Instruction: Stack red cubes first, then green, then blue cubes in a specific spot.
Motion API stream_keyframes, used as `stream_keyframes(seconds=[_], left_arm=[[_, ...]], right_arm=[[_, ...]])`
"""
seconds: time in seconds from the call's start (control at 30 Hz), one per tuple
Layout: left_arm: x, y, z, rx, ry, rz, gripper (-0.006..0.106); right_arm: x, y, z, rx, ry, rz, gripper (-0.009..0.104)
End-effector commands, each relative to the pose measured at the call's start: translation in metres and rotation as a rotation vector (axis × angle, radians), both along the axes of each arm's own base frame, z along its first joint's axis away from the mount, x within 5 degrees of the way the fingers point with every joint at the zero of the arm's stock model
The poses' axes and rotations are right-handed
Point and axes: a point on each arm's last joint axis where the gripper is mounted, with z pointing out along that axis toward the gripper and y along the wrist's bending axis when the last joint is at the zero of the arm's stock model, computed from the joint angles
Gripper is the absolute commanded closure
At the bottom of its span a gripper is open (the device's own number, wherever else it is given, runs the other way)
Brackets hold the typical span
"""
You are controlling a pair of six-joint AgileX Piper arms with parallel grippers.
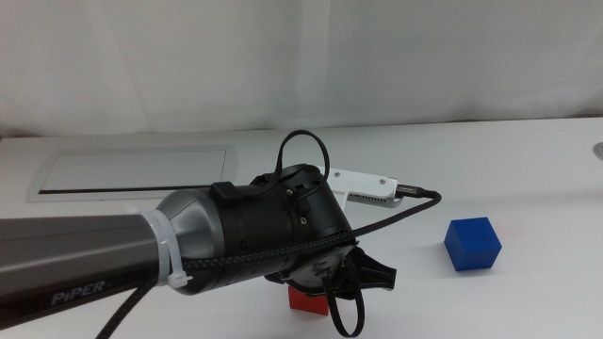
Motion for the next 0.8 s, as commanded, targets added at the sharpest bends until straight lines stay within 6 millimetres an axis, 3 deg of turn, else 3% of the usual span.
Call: stream_keyframes(seconds=[0.0, 0.03, 0.1, 0.2, 0.4, 0.53, 0.67, 0.77], left_arm=[[-0.005, 0.007, -0.014, 0.065, 0.066, 0.03, 0.074], [-0.005, 0.007, -0.014, 0.063, 0.065, 0.029, 0.041], [-0.005, 0.007, -0.014, 0.063, 0.065, 0.029, 0.026], [-0.004, 0.007, -0.014, 0.062, 0.063, 0.03, 0.014], [-0.004, 0.008, -0.012, 0.067, 0.056, 0.03, 0.014], [-0.005, 0.011, 0.008, 0.032, 0.01, 0.021, 0.014], [-0.008, 0.015, 0.036, -0.041, -0.052, 0.002, 0.014], [-0.01, 0.017, 0.073, -0.123, -0.118, -0.023, 0.014]], right_arm=[[-0.002, 0.0, -0.003, 0.0, -0.028, -0.003, -0.008], [-0.002, 0.0, -0.003, 0.0, -0.028, -0.003, -0.008], [-0.002, 0.0, -0.003, 0.0, -0.028, -0.003, -0.008], [-0.002, 0.0, -0.003, 0.0, -0.028, -0.003, -0.008], [-0.002, 0.0, -0.003, 0.0, -0.028, -0.003, -0.008], [-0.002, 0.0, -0.003, 0.0, -0.028, -0.003, -0.008], [-0.002, 0.0, -0.003, -0.004, -0.031, -0.003, -0.008], [-0.002, 0.0, -0.003, -0.004, -0.031, -0.003, -0.008]])
